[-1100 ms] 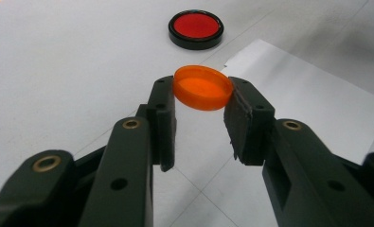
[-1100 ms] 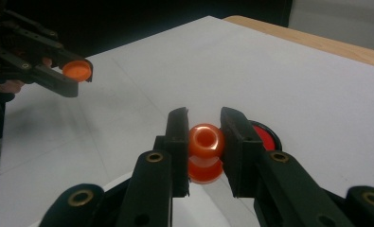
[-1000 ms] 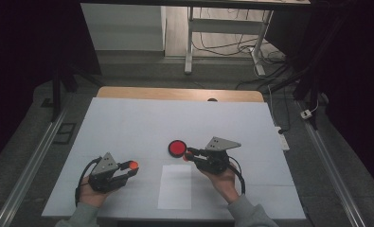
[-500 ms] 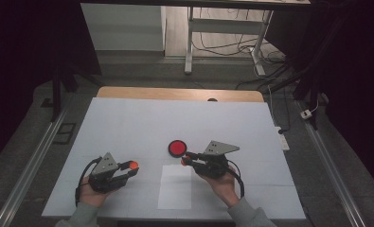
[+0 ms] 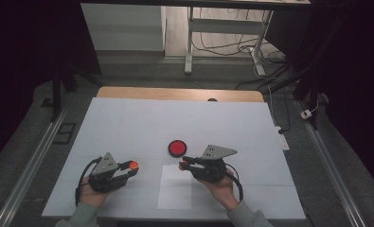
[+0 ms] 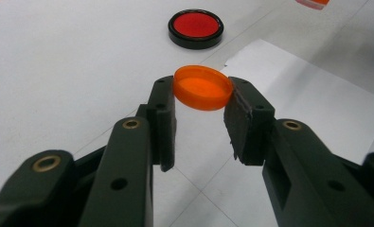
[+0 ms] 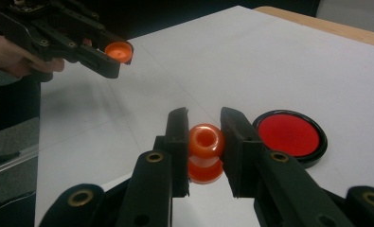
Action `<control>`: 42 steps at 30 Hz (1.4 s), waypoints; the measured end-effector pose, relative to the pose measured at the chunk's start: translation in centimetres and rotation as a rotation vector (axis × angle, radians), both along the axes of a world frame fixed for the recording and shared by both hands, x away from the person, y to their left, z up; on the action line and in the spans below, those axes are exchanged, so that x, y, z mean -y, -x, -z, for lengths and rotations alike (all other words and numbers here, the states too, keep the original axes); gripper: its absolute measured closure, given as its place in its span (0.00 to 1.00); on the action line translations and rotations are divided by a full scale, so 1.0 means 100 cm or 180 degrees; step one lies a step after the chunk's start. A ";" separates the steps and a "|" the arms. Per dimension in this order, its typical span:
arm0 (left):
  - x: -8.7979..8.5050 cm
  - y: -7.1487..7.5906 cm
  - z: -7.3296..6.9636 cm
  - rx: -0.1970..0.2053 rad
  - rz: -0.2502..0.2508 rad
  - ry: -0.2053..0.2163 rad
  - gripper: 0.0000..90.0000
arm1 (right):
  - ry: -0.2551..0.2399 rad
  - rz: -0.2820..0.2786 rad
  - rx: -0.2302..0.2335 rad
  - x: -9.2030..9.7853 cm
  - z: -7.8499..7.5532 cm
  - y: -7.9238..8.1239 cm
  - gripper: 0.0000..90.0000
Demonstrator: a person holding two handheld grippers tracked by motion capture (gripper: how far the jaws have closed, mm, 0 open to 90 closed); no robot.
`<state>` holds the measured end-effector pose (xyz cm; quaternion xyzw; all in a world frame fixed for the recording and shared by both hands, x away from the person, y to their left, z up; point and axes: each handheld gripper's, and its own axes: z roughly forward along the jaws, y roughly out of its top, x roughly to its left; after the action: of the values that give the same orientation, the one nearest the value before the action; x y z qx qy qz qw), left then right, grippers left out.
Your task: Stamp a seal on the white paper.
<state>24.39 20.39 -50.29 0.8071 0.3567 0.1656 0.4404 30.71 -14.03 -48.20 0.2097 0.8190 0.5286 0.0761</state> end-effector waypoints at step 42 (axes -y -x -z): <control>0.000 0.000 -0.001 -0.0003 0.0018 0.0002 0.72 | 0.0547 -0.0283 -0.0005 -0.026 0.035 0.020 0.81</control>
<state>24.37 20.38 -50.23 0.8081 0.3547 0.1639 0.4409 28.71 -11.40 -51.68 0.1662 0.8699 0.4592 0.0696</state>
